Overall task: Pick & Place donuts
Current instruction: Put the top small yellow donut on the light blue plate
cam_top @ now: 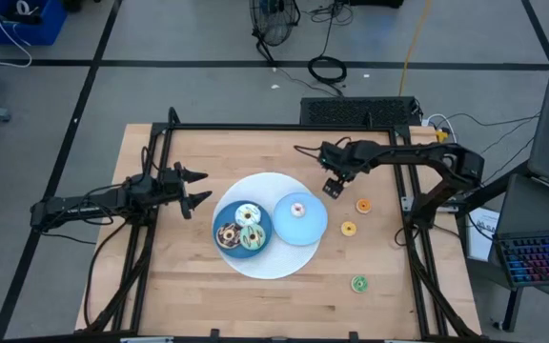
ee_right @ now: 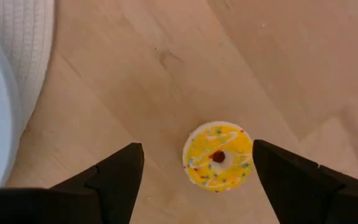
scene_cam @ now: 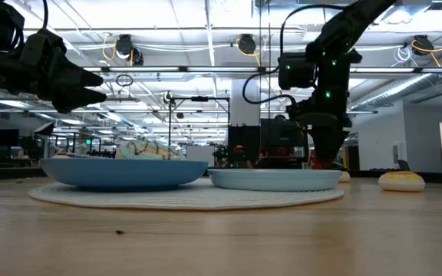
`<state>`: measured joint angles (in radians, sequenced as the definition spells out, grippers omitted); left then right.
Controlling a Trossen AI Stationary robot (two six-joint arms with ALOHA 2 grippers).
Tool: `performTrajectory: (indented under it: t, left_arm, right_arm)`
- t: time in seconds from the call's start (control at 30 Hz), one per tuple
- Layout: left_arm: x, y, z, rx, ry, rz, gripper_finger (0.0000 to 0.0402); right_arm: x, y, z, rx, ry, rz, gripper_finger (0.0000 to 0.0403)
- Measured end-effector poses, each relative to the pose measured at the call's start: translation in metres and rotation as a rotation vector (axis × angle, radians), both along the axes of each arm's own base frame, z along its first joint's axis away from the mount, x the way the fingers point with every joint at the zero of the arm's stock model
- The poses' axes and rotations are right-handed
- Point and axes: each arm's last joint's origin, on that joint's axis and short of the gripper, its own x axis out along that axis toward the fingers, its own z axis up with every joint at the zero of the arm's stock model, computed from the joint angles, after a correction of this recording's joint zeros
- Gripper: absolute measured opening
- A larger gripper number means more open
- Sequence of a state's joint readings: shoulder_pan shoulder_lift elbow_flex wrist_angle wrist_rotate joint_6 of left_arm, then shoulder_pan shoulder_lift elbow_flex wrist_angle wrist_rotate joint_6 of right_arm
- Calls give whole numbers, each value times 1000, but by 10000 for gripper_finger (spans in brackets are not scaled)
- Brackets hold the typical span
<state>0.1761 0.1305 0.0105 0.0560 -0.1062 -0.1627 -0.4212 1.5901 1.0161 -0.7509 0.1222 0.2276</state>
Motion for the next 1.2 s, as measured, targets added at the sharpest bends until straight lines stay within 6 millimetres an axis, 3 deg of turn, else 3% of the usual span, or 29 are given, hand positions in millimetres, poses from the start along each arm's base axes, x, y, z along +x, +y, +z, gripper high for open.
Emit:
performTrajectory:
  t: [0.27,1.0,1.2]
  left_arm:
    - [0,0,0,1,0,0,316]
    - [0,0,0,1,0,0,321]
    - [0,0,0,0,0,0,320]
  right_arm:
    - [-7,-5,-13,44,-44,-41,286]
    - [-8,4,-15,112,-25,-67,286]
    - [-11,8,-28,154,-86,-58,286]
